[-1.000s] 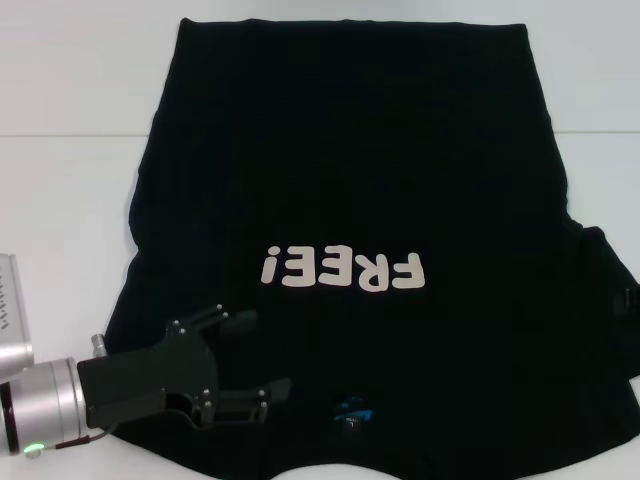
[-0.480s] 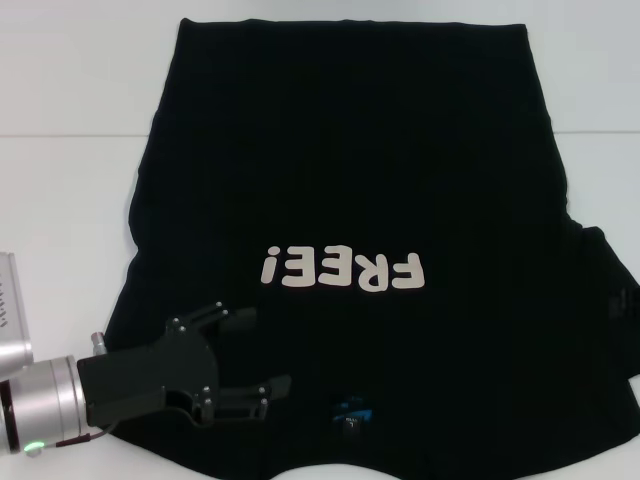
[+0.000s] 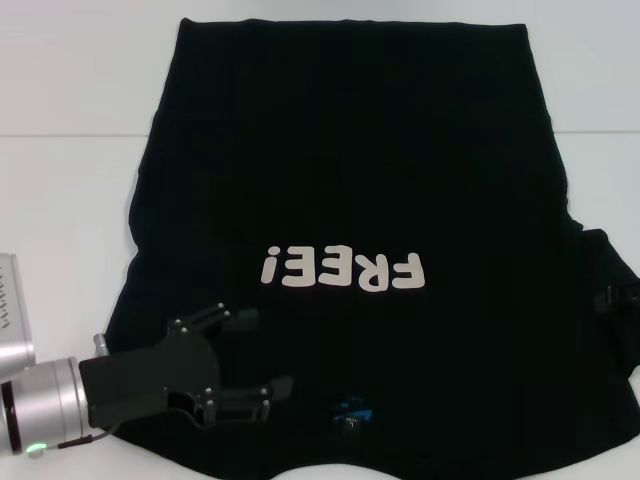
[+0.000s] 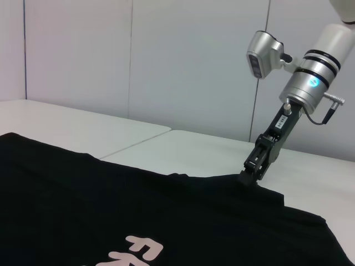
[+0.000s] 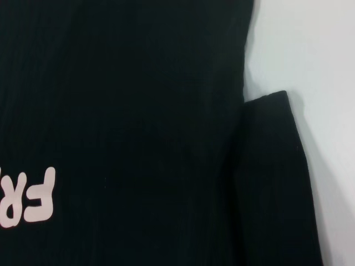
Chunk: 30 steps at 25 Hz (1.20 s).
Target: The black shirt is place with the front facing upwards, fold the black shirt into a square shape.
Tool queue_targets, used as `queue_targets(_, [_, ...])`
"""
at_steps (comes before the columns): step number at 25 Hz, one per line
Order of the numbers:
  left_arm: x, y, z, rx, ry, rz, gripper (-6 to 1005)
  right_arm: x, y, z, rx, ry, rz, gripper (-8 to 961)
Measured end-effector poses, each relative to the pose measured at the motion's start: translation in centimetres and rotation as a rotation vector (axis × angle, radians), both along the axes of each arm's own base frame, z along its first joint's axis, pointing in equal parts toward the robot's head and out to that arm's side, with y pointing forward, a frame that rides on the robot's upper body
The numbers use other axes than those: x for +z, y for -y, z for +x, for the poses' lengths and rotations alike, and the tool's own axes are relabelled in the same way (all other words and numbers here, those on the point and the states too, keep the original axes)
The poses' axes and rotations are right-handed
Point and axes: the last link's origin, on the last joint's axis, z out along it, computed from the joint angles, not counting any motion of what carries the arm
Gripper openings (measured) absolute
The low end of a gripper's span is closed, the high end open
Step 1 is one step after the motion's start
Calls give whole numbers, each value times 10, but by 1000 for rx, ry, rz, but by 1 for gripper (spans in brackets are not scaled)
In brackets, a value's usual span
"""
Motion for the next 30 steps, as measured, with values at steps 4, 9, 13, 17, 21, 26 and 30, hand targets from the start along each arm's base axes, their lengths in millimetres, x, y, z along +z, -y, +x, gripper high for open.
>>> queue_targets(4, [0, 0, 0, 1, 0, -1, 946, -1, 0, 0, 1, -1, -3, 853])
queue_targets(9, [-1, 1, 0, 2, 1, -1, 947, 2, 1, -2, 10, -30, 4, 852])
queue_targets(13, [-1, 1, 0, 2, 2, -2, 947, 2, 3, -7, 35, -95, 8, 831])
queue_targets(17, [-1, 1, 0, 2, 2, -2, 946, 2, 4, -7, 37, -95, 5, 804])
queue_targets(21, [-1, 1, 0, 2, 2, -2, 946, 2, 3, -6, 38, -88, 5, 776])
queue_targets(26, [-1, 1, 0, 3, 2, -2, 947, 4, 3, -4, 36, -80, 12, 741])
queue_targets(30, [-1, 1, 0, 3, 2, -1, 947, 5, 2, -5, 56, -69, 14, 714])
